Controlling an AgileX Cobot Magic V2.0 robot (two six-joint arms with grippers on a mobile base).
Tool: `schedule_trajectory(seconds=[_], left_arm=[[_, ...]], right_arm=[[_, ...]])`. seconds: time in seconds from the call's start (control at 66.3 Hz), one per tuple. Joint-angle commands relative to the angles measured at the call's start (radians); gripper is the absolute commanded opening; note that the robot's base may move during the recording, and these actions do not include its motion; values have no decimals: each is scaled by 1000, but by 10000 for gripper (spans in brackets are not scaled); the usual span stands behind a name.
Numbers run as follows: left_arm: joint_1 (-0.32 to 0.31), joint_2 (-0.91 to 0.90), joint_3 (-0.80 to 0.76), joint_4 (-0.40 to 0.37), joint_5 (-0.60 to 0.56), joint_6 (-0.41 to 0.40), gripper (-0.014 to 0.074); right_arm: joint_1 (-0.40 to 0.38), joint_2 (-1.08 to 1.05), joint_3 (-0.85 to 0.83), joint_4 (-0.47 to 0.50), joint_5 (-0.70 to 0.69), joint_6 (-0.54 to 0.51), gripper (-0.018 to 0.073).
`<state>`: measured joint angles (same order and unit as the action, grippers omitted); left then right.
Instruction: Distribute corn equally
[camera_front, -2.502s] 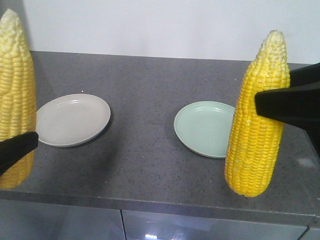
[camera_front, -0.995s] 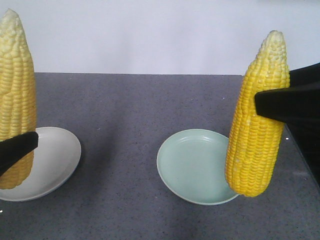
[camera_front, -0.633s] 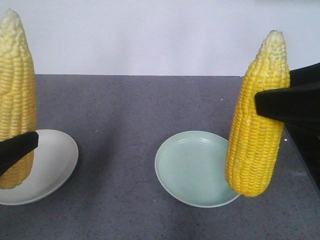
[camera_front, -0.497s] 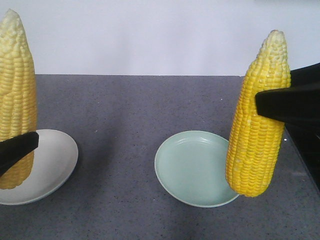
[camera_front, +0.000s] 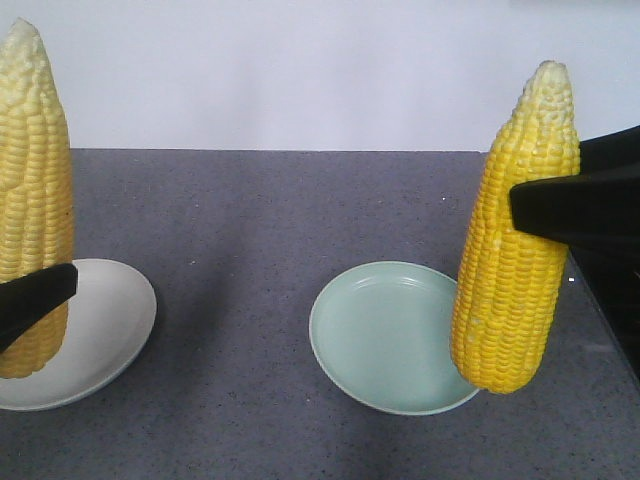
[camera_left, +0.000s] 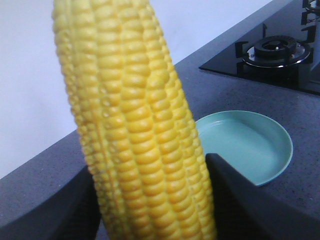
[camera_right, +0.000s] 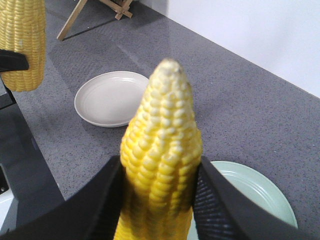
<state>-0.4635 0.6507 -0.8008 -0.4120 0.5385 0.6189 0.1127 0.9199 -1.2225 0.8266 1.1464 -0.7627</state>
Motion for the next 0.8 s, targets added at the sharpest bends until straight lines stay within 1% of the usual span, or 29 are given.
schedule_trajectory(seconds=[0.0,0.497,0.588,0.663,0.784], left_arm=[[3,-1,-24,-23,-70,-2,323],[3,-1,-24,-23,-70,-2,323],[3,-1,-24,-23,-70,-2,323],[3,-1,-24,-23,-70,-2,323],[3,-1,-24,-23,-70,-2,323]], right_arm=[[-7,-7,-23,49,-52,-7,204],[-7,-7,-23,55,-52,-7,204],[-7,-7,-23,56,-31,-2,204],[-7,6,-25,29,-27,65,204],[-7,57,-27,-79,-24,224,207]])
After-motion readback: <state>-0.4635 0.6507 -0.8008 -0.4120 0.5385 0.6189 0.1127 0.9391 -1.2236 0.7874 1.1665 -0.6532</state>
